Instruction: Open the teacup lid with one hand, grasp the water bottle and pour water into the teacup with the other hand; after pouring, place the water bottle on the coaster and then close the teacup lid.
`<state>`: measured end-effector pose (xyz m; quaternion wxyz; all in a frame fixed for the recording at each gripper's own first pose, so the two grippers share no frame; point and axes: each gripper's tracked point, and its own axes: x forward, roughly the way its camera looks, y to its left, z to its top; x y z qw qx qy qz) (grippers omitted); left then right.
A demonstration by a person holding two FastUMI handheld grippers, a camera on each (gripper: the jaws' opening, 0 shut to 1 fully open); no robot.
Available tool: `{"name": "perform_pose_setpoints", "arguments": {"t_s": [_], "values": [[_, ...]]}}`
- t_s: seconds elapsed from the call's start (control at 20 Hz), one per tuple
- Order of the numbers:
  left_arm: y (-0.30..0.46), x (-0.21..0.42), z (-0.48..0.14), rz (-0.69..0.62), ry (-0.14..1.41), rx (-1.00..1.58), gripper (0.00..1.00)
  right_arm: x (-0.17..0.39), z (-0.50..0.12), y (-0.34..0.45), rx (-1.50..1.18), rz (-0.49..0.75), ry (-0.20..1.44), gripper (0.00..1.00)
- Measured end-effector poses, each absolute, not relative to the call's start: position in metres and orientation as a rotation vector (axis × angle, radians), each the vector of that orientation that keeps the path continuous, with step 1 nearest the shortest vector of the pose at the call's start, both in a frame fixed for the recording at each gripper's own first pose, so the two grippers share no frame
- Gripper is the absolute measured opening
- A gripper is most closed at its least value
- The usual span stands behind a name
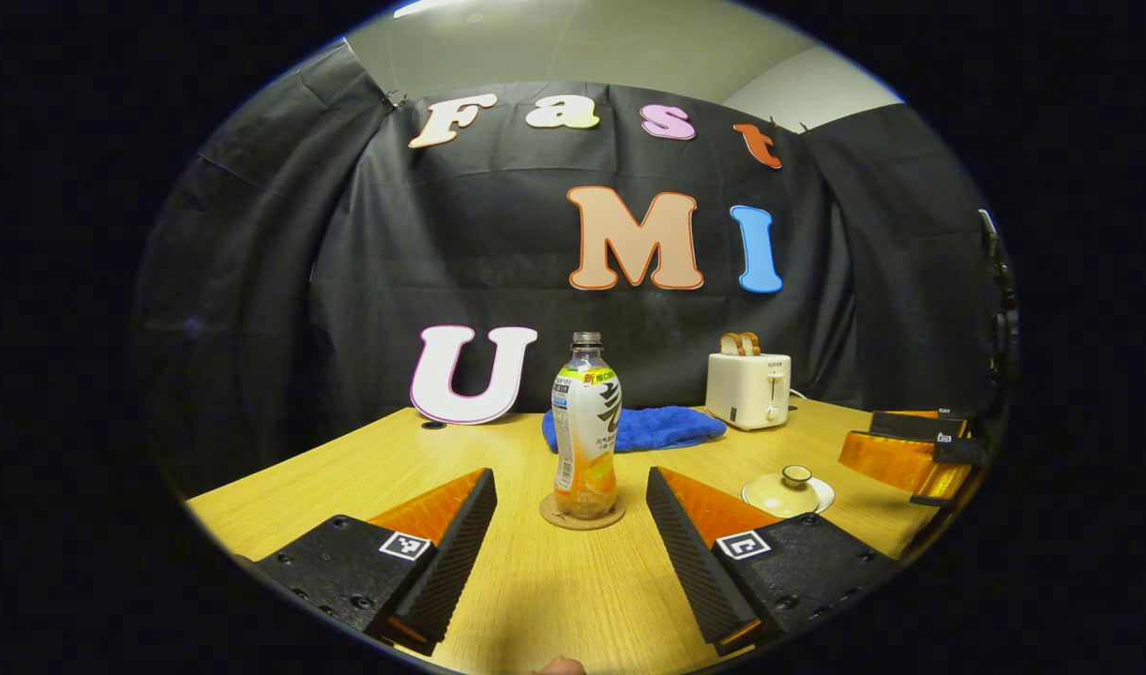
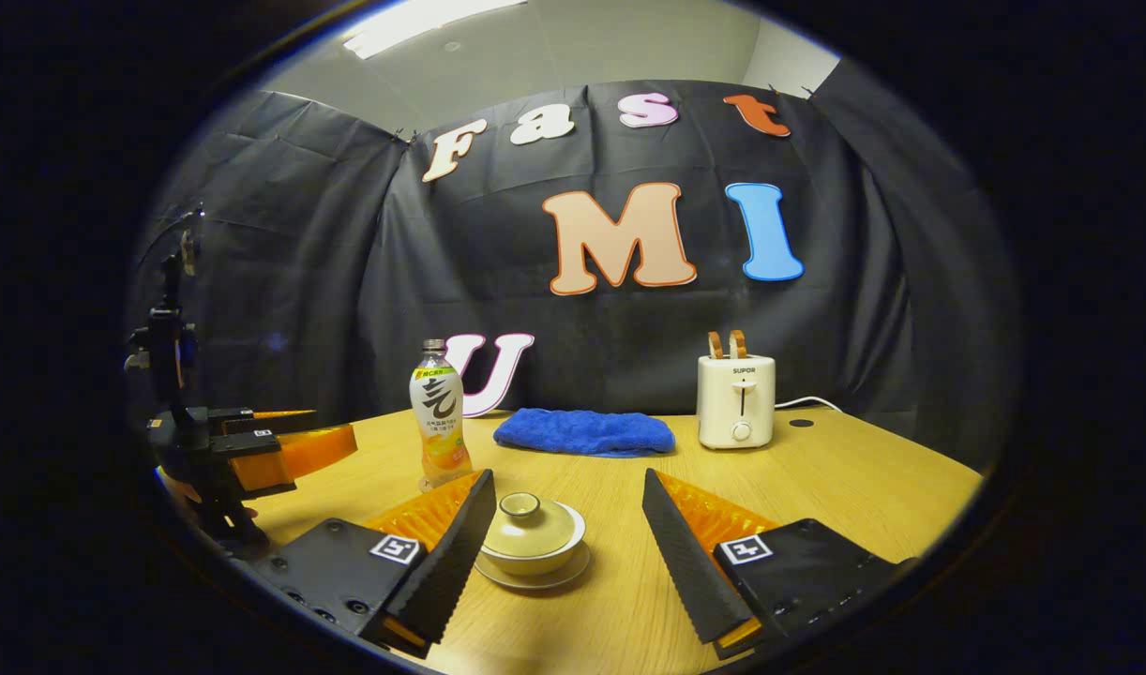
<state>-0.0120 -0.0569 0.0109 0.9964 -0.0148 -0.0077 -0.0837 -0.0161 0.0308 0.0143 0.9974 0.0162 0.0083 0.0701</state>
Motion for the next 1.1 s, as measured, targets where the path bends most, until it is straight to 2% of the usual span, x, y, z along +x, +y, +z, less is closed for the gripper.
{"name": "perform_pose_setpoints", "arguments": {"t_s": [0.45,1.1], "values": [[-0.054,-0.025,-0.010,-0.152,0.018,-0.033,0.94,-0.030,-0.003,0.014,0.050,0.103,0.032,0.97],[-0.049,-0.024,-0.008,-0.119,-0.004,-0.007,0.94,-0.031,-0.001,0.012,0.005,0.046,0.004,0.97]]}}
